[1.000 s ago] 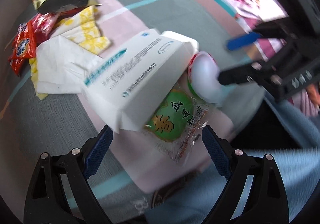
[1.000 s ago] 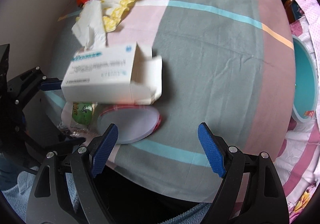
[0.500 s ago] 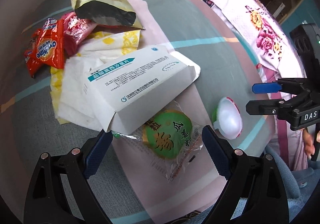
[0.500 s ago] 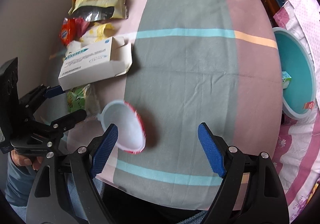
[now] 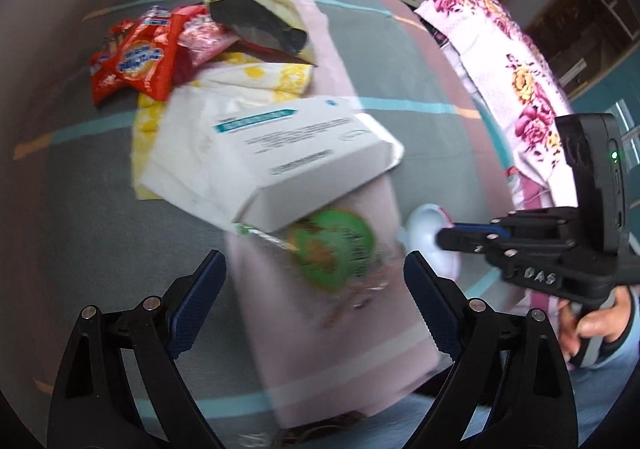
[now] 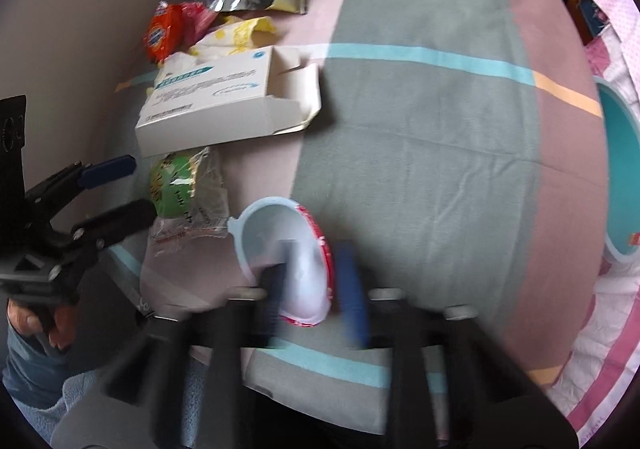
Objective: Collect trash
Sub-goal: 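Grasp the green-labelled seed bag with the left gripper while the right gripper grasps the white cup, then carry the seed bag and white cup over the teal bin and open both grippers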
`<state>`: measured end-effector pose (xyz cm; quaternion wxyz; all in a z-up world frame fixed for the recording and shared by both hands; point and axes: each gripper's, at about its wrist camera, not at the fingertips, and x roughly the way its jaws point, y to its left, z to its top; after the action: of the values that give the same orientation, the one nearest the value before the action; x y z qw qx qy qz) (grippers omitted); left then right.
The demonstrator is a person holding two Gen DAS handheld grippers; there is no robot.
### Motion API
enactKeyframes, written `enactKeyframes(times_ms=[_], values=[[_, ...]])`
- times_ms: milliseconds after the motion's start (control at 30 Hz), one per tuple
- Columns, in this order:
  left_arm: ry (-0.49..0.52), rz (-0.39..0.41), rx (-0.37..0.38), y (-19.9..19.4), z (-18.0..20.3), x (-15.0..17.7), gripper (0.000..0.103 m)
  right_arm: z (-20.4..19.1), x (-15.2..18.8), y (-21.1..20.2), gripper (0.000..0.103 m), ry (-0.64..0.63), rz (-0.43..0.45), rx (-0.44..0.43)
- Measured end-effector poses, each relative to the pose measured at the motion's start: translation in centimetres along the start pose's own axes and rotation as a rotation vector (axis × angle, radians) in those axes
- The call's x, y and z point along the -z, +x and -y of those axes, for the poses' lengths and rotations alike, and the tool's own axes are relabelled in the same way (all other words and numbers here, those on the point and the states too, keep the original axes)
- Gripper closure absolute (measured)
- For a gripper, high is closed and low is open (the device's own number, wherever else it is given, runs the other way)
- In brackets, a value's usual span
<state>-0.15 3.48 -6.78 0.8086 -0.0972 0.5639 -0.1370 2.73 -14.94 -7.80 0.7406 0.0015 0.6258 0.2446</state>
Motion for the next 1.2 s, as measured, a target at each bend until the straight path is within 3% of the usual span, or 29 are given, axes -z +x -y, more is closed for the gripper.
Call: enactKeyframes(times_ms=[233, 433, 500, 533, 733, 800, 833, 1033, 1067, 1133, 1200], values=[[-0.162, 0.014, -0.049, 1.7, 0.5, -1.0, 0.012, 2.4, 1.1, -2.5, 0.098, 0.062, 0.081, -0.006], [-0.158, -0.043, -0.07, 3.6, 1.5, -0.8, 0.012, 5.2, 2.0, -4.0, 0.098, 0.099, 0.103, -0.016], [-0.142, -0.039, -0.103, 3.6, 1.7, -0.7, 0.02, 5.4, 2.0, -3.8, 0.098, 0.099, 0.092, -0.022], [-0.128, -0.031, -0.13, 3.3, 1.7, -0.5, 0.031, 5.5, 2.1, -3.7, 0.098, 0.103, 0.085, -0.037], [-0.09, -0.015, -0.09, 1.9, 0.7, 0.6, 0.034, 3.7, 1.4, -2.9, 0.088, 0.076, 0.089, -0.054], [-0.081, -0.008, -0.066, 1.4, 0.4, 0.8, 0.034, 3.3, 1.2, -2.8, 0.075, 0.065, 0.094, -0.047], [-0.075, -0.002, -0.056, 1.1, 0.3, 0.9, 0.034, 3.1, 1.1, -2.6, 0.073, 0.058, 0.092, -0.041], [-0.049, 0.034, -0.005, -1.1, 0.1, 1.7, 0.034, 2.4, 0.4, -0.7, 0.073, 0.044, 0.067, -0.015], [-0.047, 0.036, -0.001, -1.3, 0.1, 1.8, 0.034, 2.3, 0.4, -0.4, 0.074, 0.039, 0.066, -0.012], [-0.035, 0.046, 0.006, -1.6, 0.6, 1.7, 0.034, 1.9, 0.4, -0.1, 0.098, 0.021, 0.065, -0.012], [-0.02, 0.056, 0.019, -2.1, 1.1, 1.4, 0.034, 1.9, 0.4, -0.5, 0.099, 0.018, 0.082, -0.009]])
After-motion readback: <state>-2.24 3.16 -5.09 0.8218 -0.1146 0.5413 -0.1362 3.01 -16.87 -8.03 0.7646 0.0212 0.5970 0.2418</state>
